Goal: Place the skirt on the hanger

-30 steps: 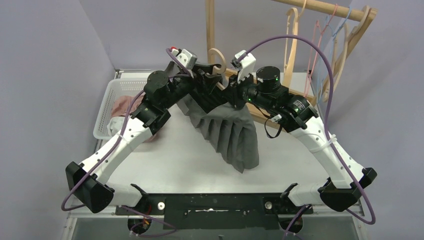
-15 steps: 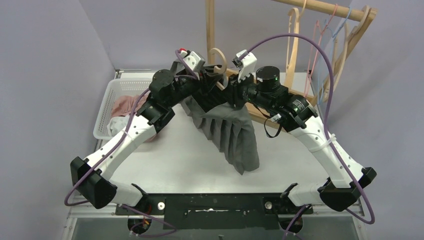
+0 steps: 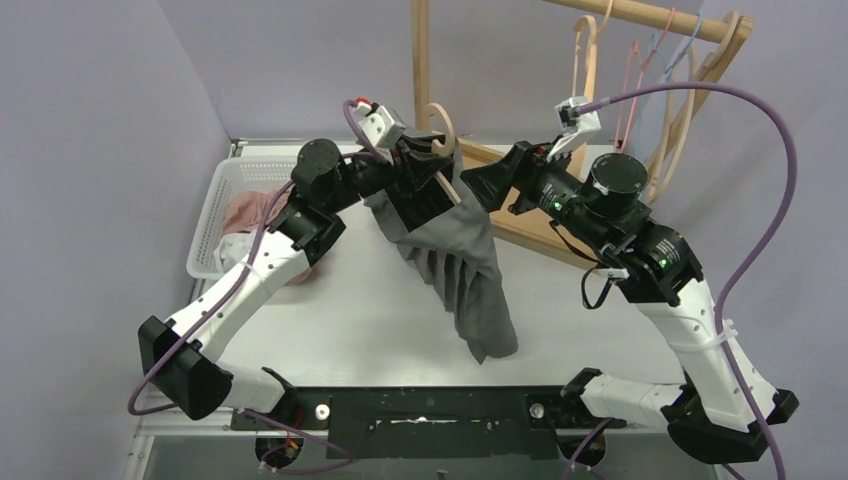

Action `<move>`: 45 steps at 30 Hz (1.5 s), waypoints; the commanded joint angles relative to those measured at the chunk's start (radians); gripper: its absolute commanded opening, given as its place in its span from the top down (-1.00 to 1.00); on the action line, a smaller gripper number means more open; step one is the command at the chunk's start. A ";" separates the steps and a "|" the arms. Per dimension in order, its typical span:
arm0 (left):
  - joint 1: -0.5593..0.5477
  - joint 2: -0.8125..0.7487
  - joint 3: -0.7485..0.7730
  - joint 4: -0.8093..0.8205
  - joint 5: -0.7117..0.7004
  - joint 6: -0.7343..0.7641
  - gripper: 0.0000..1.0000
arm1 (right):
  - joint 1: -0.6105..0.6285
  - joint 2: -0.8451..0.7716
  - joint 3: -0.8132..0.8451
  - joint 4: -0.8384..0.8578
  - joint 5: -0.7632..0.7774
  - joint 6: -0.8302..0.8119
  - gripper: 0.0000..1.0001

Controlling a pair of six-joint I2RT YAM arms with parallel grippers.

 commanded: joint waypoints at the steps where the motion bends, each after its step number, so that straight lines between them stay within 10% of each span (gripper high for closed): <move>1: 0.007 -0.089 0.018 0.187 0.160 -0.094 1.00 | -0.006 -0.007 -0.004 0.018 -0.020 0.185 -0.35; 11: 0.008 -0.112 0.000 0.262 0.269 -0.158 1.00 | -0.006 0.028 -0.064 0.178 -0.221 0.364 0.33; 25: 0.025 -0.090 0.017 0.301 0.280 -0.160 1.00 | -0.006 -0.023 -0.202 0.347 -0.331 0.486 -0.12; 41: 0.061 -0.072 0.017 0.368 0.243 -0.253 1.00 | -0.008 0.010 -0.292 0.624 -0.330 0.663 1.00; 45: 0.065 -0.107 0.003 0.302 0.070 -0.237 0.49 | -0.008 0.029 -0.283 0.652 -0.222 0.689 1.00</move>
